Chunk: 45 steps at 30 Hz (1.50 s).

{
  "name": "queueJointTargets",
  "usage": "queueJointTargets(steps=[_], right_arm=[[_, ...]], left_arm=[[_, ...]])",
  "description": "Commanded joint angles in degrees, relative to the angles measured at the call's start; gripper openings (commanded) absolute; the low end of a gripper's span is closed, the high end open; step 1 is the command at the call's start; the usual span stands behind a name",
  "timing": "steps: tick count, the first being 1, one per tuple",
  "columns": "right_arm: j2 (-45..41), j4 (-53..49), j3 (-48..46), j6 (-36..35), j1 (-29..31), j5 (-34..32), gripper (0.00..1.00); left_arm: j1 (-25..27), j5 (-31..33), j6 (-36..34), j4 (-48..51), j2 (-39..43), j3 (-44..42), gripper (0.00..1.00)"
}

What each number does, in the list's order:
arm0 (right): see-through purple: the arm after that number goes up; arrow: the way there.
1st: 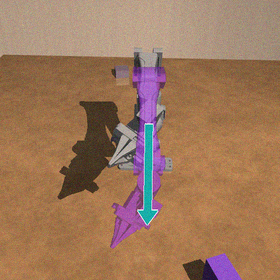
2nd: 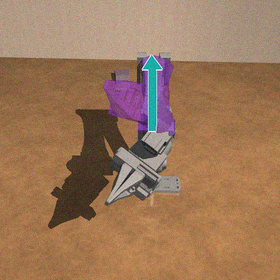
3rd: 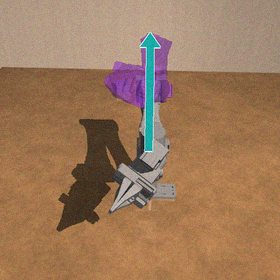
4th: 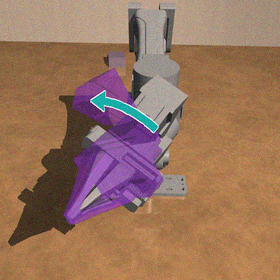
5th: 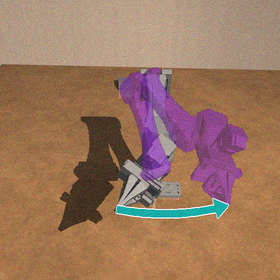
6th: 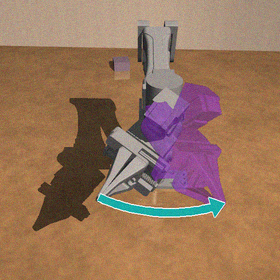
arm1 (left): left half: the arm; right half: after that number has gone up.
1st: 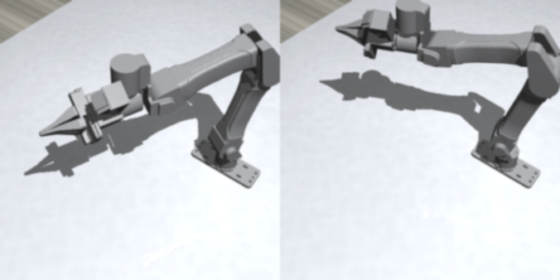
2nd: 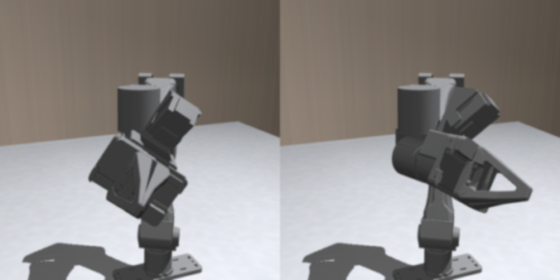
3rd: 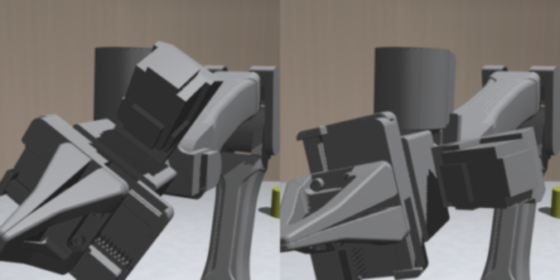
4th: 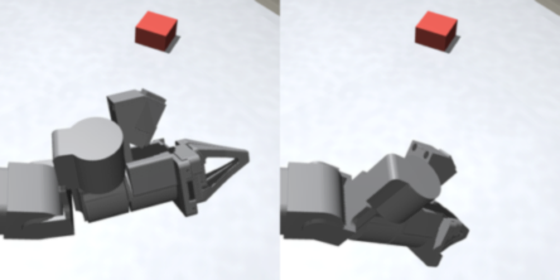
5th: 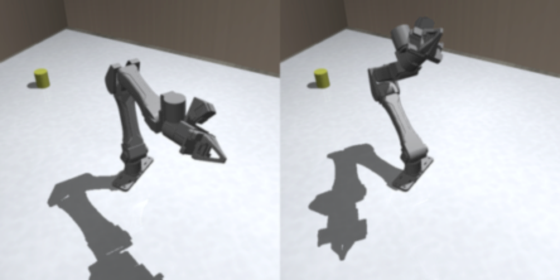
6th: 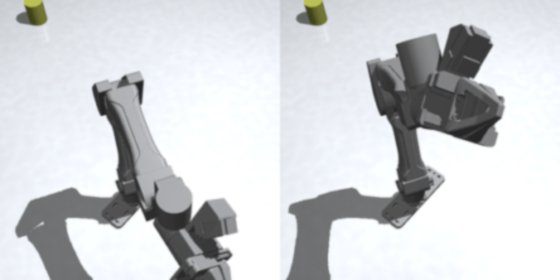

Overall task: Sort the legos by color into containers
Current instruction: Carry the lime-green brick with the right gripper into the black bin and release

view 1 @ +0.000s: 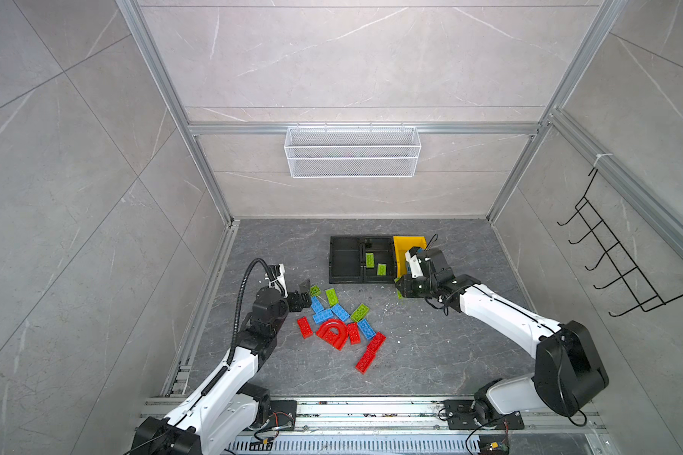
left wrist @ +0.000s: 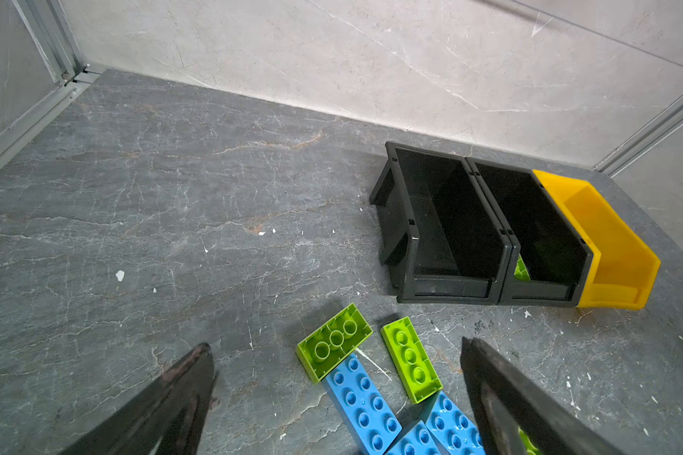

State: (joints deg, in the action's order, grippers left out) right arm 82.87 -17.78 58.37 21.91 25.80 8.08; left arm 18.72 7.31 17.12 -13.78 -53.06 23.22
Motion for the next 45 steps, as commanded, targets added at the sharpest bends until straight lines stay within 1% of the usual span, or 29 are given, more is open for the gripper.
queueJointTargets(steps=[1,4,8,12,14,17,22,29,35,43,45], right_arm=[[0.86,-4.25,7.19,-3.44,-1.72,1.30,0.13],[3.76,-3.96,11.78,-4.53,-2.37,1.43,0.13],[9.42,-3.04,17.34,-4.91,-3.04,0.79,0.12],[13.42,0.65,19.68,-4.15,-3.08,-0.21,0.11],[16.02,0.38,21.84,-4.16,-3.11,0.69,0.12],[19.90,0.61,24.16,-4.03,-3.05,1.65,0.11],[25.89,1.29,26.96,-3.25,-3.00,1.20,0.11],[30.60,1.44,29.38,-3.60,-2.10,-1.63,0.11],[34.26,1.33,31.57,-3.56,-1.81,-1.44,0.12],[36.35,1.43,32.88,-3.10,-1.86,-1.84,0.11],[36.73,1.22,33.46,-3.10,-1.78,-1.75,0.13]], left_arm=[[-0.18,-0.76,-0.74,-2.46,-1.39,1.47,1.00],[-0.18,-2.41,-0.49,-2.74,-2.04,1.73,1.00],[-0.17,-2.30,0.22,-2.21,-1.69,1.79,1.00],[-0.17,-1.20,-0.31,-2.37,-0.93,1.31,1.00],[-0.15,-0.28,-0.50,-1.74,-0.64,1.41,1.00],[-0.18,-0.65,-0.46,-1.61,0.22,1.24,1.00],[-0.17,0.13,-0.46,-1.42,0.76,1.04,1.00],[-0.18,-0.20,-0.29,-1.31,1.28,1.04,1.00],[-0.18,-0.03,-0.19,-1.46,1.64,0.79,1.00],[-0.18,0.26,-0.08,-1.47,2.17,0.64,1.00],[-0.18,0.25,-0.08,-1.34,2.21,0.63,1.00]])
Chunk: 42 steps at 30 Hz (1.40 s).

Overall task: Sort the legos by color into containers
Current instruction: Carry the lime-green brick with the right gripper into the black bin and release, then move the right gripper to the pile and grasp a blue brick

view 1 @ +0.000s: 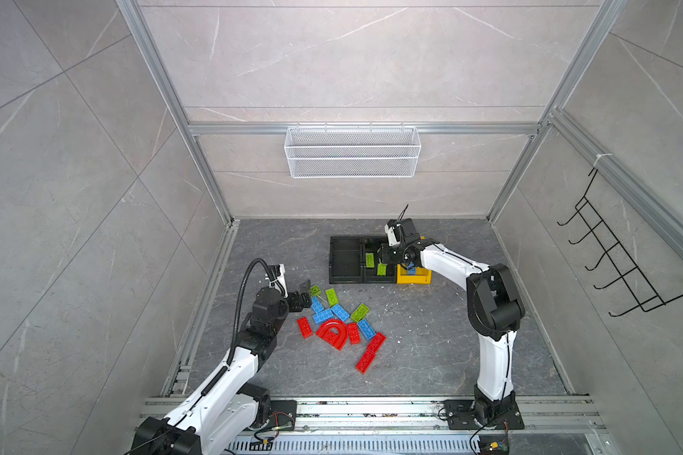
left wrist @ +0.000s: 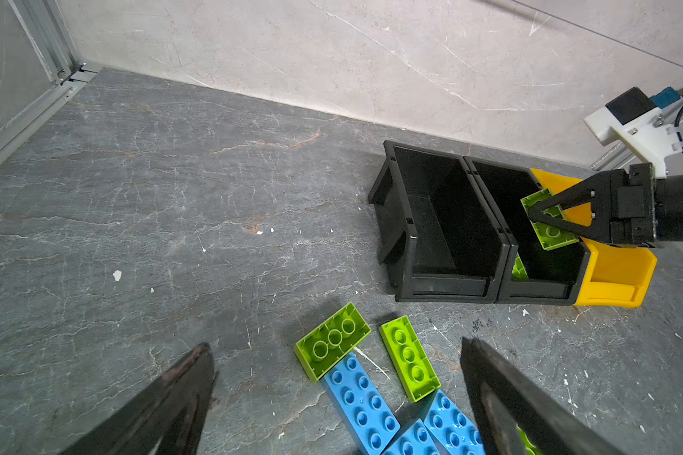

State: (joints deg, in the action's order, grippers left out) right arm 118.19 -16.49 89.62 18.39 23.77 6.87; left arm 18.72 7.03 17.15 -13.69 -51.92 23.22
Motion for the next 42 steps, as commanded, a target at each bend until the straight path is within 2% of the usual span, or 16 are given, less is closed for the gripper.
queueJointTargets(steps=[1,6,12,16,19,25,29,35,42], right_arm=[[1.59,-0.21,2.52,0.33,0.20,-0.55,0.15],[1.30,-1.20,3.86,0.07,0.23,-1.16,0.32],[-1.85,-2.12,3.16,-0.71,0.35,-1.16,0.44],[-6.60,-2.51,0.00,-1.58,1.26,-1.60,0.46],[-13.10,-2.23,-5.90,-2.62,3.16,-1.95,0.47],[-26.61,-1.97,-20.68,-2.85,9.86,-5.26,0.53],[-32.31,-2.12,-27.25,-1.25,13.91,-6.81,0.53],[-32.23,-5.26,-29.14,-1.80,20.50,-8.49,0.54],[-25.25,-5.70,-27.83,-2.95,25.45,-9.23,0.57]], left_arm=[[-0.18,0.59,-0.10,-1.42,1.13,0.62,1.00],[-0.18,0.95,-0.36,-1.41,1.30,0.51,1.00],[-0.18,1.22,-0.43,-1.18,1.21,0.62,1.00],[-0.18,1.32,-0.44,-1.12,1.30,0.63,1.00],[-0.18,1.31,-0.36,-1.02,1.47,0.65,1.00],[-0.13,1.03,-0.35,-0.72,2.34,0.65,1.00],[-0.18,1.66,-0.32,-0.71,2.79,0.46,1.00],[-0.18,1.70,-0.19,-0.48,2.61,0.58,1.00],[-0.17,2.36,-0.46,-0.42,2.96,0.36,1.00]])
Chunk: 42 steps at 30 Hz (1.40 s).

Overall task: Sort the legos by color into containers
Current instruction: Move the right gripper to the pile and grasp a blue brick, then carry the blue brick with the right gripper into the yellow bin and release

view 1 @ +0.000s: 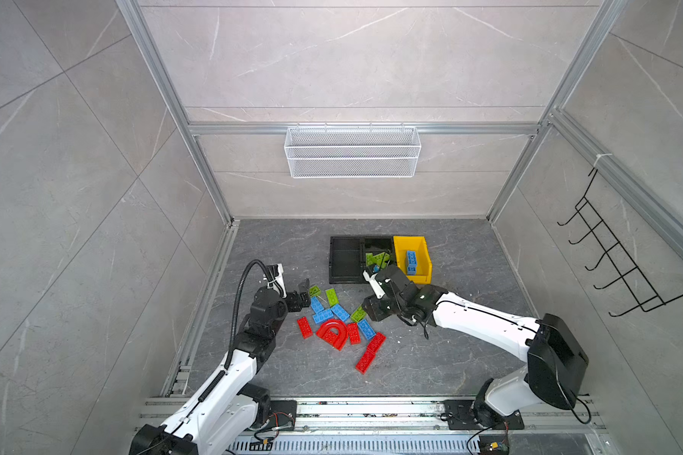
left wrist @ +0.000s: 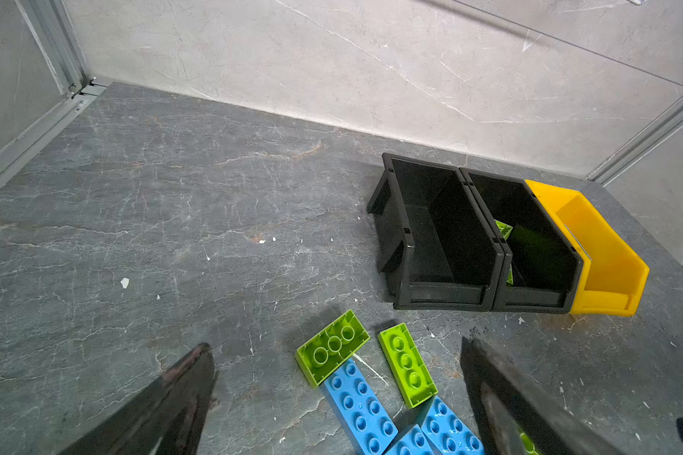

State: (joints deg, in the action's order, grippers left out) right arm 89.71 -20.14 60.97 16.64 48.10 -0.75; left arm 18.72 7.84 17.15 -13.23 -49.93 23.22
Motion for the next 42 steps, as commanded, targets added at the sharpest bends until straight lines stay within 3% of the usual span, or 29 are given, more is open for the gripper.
queueJointTargets(steps=[1,21,35,39,42], right_arm=[[4.79,-2.30,1.32,-1.80,1.50,-1.55,0.57],[16.58,-2.35,3.06,-1.58,4.79,-2.28,0.55],[12.58,-1.52,2.76,1.44,4.11,-7.34,0.28],[9.62,-1.00,2.69,1.30,2.14,-6.58,0.24],[6.89,1.02,2.02,0.36,-1.71,-2.31,0.22]], left_arm=[[-0.18,1.71,-0.45,-0.82,0.93,0.34,1.00],[-0.17,1.73,-0.35,-0.60,1.70,0.38,1.00],[-0.15,2.09,-0.43,-0.45,1.59,0.40,1.00],[-0.17,1.91,-0.32,-0.48,1.66,0.34,1.00],[-0.16,1.54,-0.19,-0.53,1.59,0.45,1.00]])
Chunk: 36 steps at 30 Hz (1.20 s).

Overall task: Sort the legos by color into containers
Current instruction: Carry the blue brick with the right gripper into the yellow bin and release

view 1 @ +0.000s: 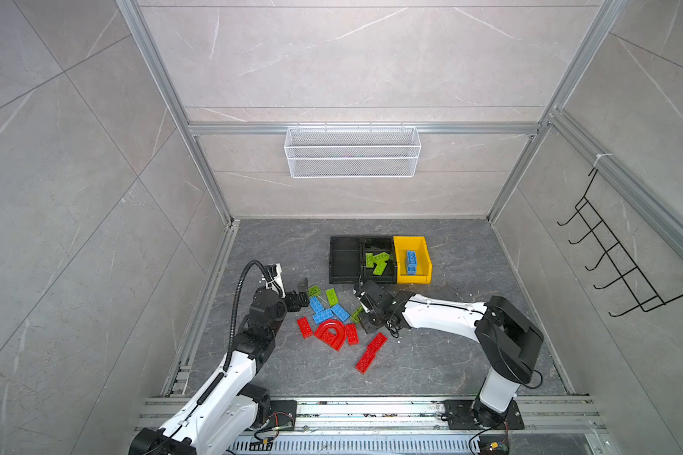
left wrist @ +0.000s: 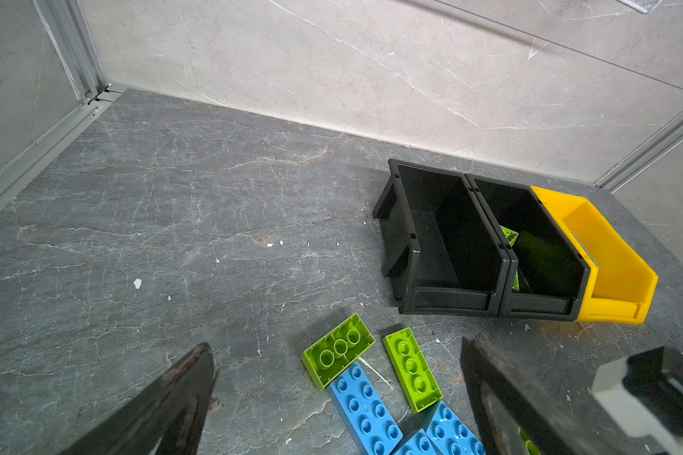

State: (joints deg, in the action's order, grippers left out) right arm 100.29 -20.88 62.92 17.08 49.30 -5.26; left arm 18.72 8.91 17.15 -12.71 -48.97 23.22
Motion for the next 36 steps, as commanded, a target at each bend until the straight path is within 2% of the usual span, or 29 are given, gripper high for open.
queueJointTargets(steps=[1,7,12,20,25,36], right_arm=[[-4.53,2.07,0.18,-0.39,-4.57,3.75,0.21],[-7.23,4.01,1.64,-1.77,-16.81,12.25,0.19],[-4.39,3.32,7.07,-2.44,-25.58,11.62,0.19],[3.02,5.76,13.54,-2.91,-33.53,9.87,0.19],[7.53,3.73,18.47,-4.28,-36.28,9.83,0.19],[11.91,2.96,22.70,-4.69,-36.60,11.65,0.22]], left_arm=[[-0.18,0.28,-0.19,-1.05,0.72,0.39,1.00],[-0.18,-0.41,0.23,-1.29,0.18,0.53,1.00],[-0.18,-0.92,0.26,-1.59,-0.29,0.53,1.00],[-0.17,-0.61,0.14,-1.46,-0.34,0.55,1.00],[-0.18,-0.87,0.32,-1.39,-0.42,0.75,1.00],[-0.18,-0.47,0.21,-1.35,0.32,0.37,1.00]])
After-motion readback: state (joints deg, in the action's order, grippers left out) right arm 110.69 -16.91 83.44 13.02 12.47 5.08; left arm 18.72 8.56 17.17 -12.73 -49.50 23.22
